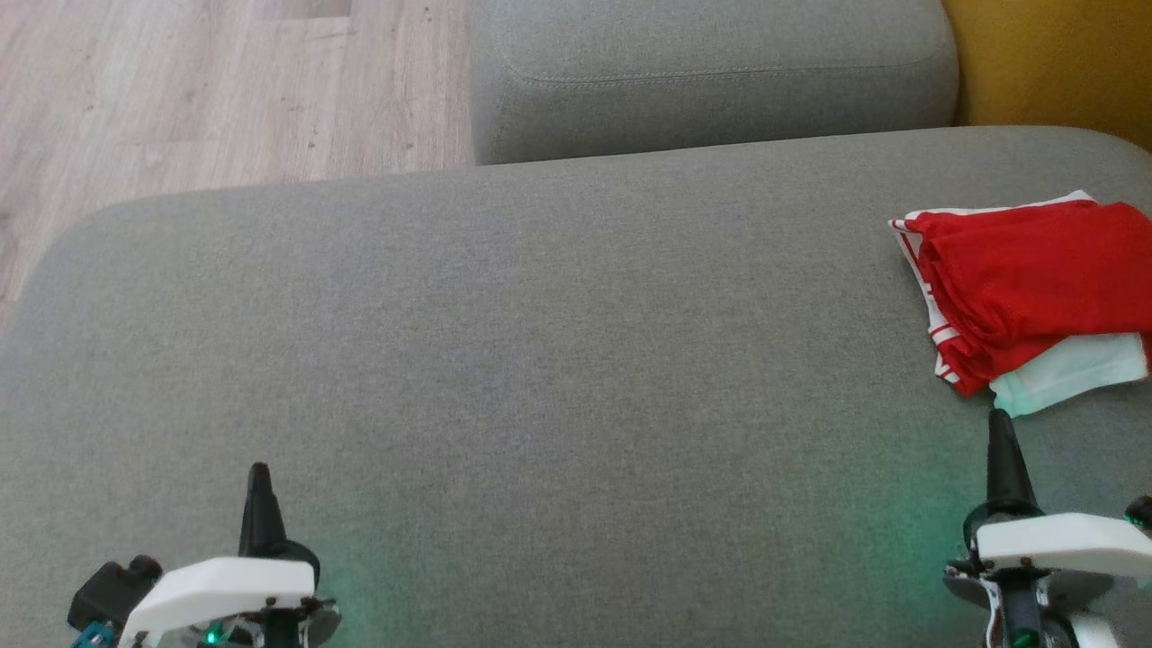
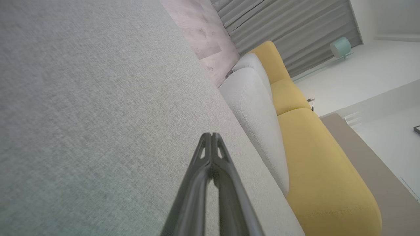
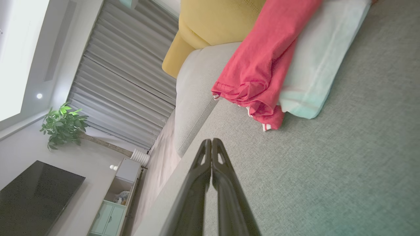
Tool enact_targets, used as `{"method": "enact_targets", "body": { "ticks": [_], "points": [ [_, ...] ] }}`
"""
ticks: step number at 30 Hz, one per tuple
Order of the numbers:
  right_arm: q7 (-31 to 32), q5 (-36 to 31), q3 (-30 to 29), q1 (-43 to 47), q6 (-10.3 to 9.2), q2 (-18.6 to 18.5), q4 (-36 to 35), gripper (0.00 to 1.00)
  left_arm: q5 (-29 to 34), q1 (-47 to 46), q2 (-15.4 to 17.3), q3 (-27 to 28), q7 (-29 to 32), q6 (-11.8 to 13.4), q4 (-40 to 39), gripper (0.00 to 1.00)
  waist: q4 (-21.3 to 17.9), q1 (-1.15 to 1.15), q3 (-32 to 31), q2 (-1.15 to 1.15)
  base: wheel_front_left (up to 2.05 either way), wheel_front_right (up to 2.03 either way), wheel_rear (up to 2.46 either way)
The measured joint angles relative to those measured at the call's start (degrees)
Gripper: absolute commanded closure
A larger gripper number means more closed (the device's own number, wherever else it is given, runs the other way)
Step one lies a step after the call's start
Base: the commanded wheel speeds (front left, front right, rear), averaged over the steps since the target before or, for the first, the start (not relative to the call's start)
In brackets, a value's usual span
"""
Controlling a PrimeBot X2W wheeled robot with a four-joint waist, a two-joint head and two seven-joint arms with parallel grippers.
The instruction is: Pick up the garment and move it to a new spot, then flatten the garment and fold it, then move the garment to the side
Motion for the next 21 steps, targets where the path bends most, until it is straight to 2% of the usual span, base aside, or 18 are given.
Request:
{"method": "enact_targets", "body": {
  "ticks": [21],
  "points": [
    [3.0, 13.4, -1.0, -1.2, 0.0, 0.0, -0.1, 1.0, -11.0, -1.1, 0.0, 2.3, 3.2, -1.7, -0.6, 1.0, -0.3, 0.0, 0.0, 0.0, 0.0, 0.0, 0.0]
  ]
}}
